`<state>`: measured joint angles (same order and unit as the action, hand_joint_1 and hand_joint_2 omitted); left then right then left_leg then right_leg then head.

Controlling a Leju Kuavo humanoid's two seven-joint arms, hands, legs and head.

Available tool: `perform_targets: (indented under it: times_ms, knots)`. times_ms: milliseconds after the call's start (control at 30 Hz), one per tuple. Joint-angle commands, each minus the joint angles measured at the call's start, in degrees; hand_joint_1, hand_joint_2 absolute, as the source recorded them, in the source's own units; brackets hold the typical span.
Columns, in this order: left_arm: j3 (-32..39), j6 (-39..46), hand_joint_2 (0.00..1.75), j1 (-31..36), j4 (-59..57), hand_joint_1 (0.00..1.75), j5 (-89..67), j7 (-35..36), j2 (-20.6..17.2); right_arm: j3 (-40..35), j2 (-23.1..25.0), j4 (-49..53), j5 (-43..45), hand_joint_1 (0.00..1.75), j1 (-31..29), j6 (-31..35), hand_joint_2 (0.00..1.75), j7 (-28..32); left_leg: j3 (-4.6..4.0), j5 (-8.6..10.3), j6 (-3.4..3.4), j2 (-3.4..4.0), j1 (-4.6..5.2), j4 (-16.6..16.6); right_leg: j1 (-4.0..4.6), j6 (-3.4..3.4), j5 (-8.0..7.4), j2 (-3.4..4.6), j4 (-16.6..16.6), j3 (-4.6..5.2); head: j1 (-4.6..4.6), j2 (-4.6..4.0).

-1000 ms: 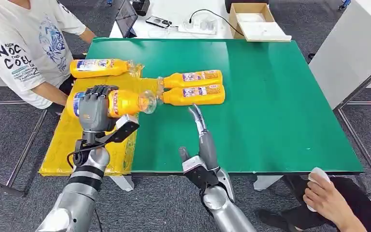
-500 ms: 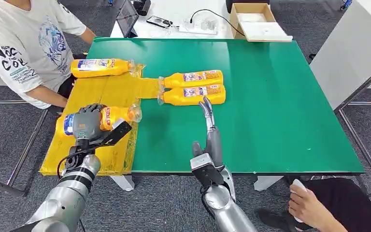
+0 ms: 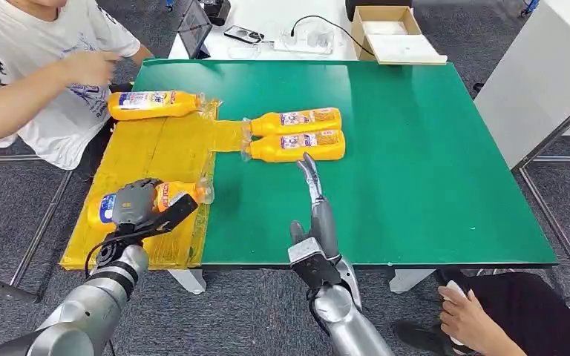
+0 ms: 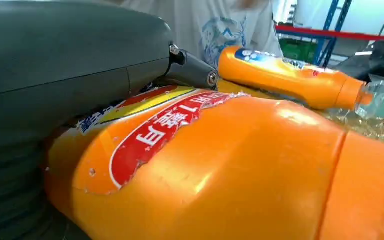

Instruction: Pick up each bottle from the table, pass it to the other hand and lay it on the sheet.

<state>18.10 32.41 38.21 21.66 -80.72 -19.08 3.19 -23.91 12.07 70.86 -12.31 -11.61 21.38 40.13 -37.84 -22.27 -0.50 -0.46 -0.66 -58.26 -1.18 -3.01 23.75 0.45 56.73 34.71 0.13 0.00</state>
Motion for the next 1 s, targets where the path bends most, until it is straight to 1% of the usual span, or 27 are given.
perform_targets:
  times_ms: [33,67,100,133,200,567,600,633,667,733,800,900,1000]
  knots:
    - [-0.2,-3.0,1.75,-0.6,-6.1,1.75,-0.1,1.3,-1.9,0.8,-0.2,-4.7,0.0,0.00,-1.6,-0.7,0.00,-0.1,0.38,-0.11,-0.01,0.21,-0.01,0.1,0.04,0.15,0.04,0.13,-0.1,-0.33,0.00,0.00]
    - [-1.1,-3.6,1.75,-1.0,-6.2,1.75,-0.8,1.8,-1.9,1.0,0.0,-5.2,-0.1,0.00,-1.7,-1.0,0.00,-0.1,0.42,-0.12,-0.01,0.22,-0.02,0.1,0.05,0.16,0.04,0.14,-0.1,-0.37,0.00,0.00]
    - [-1.0,-4.3,1.75,-1.0,-6.2,1.52,-0.5,1.7,-1.9,1.1,0.0,-5.4,-0.1,0.00,-1.7,-1.1,0.00,-0.1,0.23,-0.05,-0.01,0.15,0.02,0.1,0.00,0.08,0.01,0.10,-0.1,-0.19,0.00,0.00]
    - [-0.9,-4.6,1.75,-1.0,-6.3,1.12,-0.3,1.6,-1.8,1.1,0.0,-5.5,-0.1,0.00,-1.7,-1.2,0.00,-0.1,0.37,-0.08,0.00,0.19,0.00,0.1,0.02,0.11,0.02,0.13,-0.1,-0.32,0.00,0.00]
    - [-0.9,-4.6,1.75,-1.0,-6.3,1.12,-0.3,1.6,-1.8,1.1,0.0,-5.5,-0.1,0.00,-1.7,-1.2,0.00,-0.1,0.67,-0.12,0.04,0.22,0.01,0.1,0.03,0.15,0.02,0.14,-0.1,-0.59,0.00,0.00]
    - [-0.9,-4.7,1.75,-0.9,-6.2,1.12,-0.3,1.6,-1.8,1.1,0.0,-5.5,-0.1,0.00,-1.7,-1.2,0.00,-0.1,0.73,-0.11,0.04,0.20,0.01,0.1,0.02,0.13,0.02,0.13,-0.1,-0.67,0.00,0.00]
    - [-0.9,-4.7,1.75,-0.9,-6.2,0.33,-0.3,1.6,-1.8,1.1,0.0,-5.5,-0.1,0.00,-1.7,-1.2,0.00,-0.1,0.69,-0.10,0.04,0.18,0.01,0.1,0.01,0.11,0.02,0.12,-0.1,-0.64,0.00,0.00]
    - [-0.5,-6.1,1.75,-0.8,-6.3,0.00,0.4,1.3,-1.6,1.3,0.1,-5.8,-0.1,0.00,-1.8,-1.3,0.00,-0.1,0.77,-0.13,0.04,0.23,-0.01,0.1,0.05,0.17,0.02,0.15,-0.1,-0.71,0.00,0.00]
    - [0.3,-7.1,0.00,-0.7,-6.0,0.00,1.8,0.3,-1.3,1.5,0.2,-5.9,-0.1,0.00,-1.7,-1.5,0.00,-0.1,0.73,-0.11,0.04,0.19,0.01,0.1,0.02,0.13,0.02,0.13,-0.1,-0.66,0.00,0.00]
    - [1.3,-8.7,0.00,-0.5,-5.9,0.00,3.7,-1.0,-0.7,1.6,0.3,-6.1,-0.3,0.00,-1.8,-1.7,0.00,-0.2,0.72,-0.11,0.04,0.17,-0.01,0.1,0.04,0.14,0.02,0.10,-0.1,-0.68,0.00,0.00]
    - [2.0,-12.2,0.00,0.0,-6.0,0.00,5.5,-2.5,-0.1,1.9,0.4,-6.5,-0.5,0.00,-1.9,-2.0,0.00,-0.2,0.63,-0.07,0.04,0.05,0.02,0.1,0.01,0.08,0.03,0.01,-0.1,-0.60,0.00,0.00]
    - [2.0,-17.3,0.00,0.6,-5.7,0.00,7.3,-4.2,0.5,2.6,0.6,-7.6,-0.5,0.00,-2.3,-2.5,0.00,-0.3,0.73,-0.11,0.03,0.07,-0.03,0.1,0.07,0.15,0.05,-0.01,-0.1,-0.73,-0.02,0.00]
    - [2.8,-21.3,0.00,1.0,-5.5,0.00,10.0,-6.1,0.7,3.3,0.7,-8.6,-0.4,0.00,-2.8,-3.1,0.00,-0.3,0.73,-0.05,0.02,-0.10,-0.01,0.1,0.03,0.14,0.06,-0.13,-0.1,-0.77,-0.02,0.00]
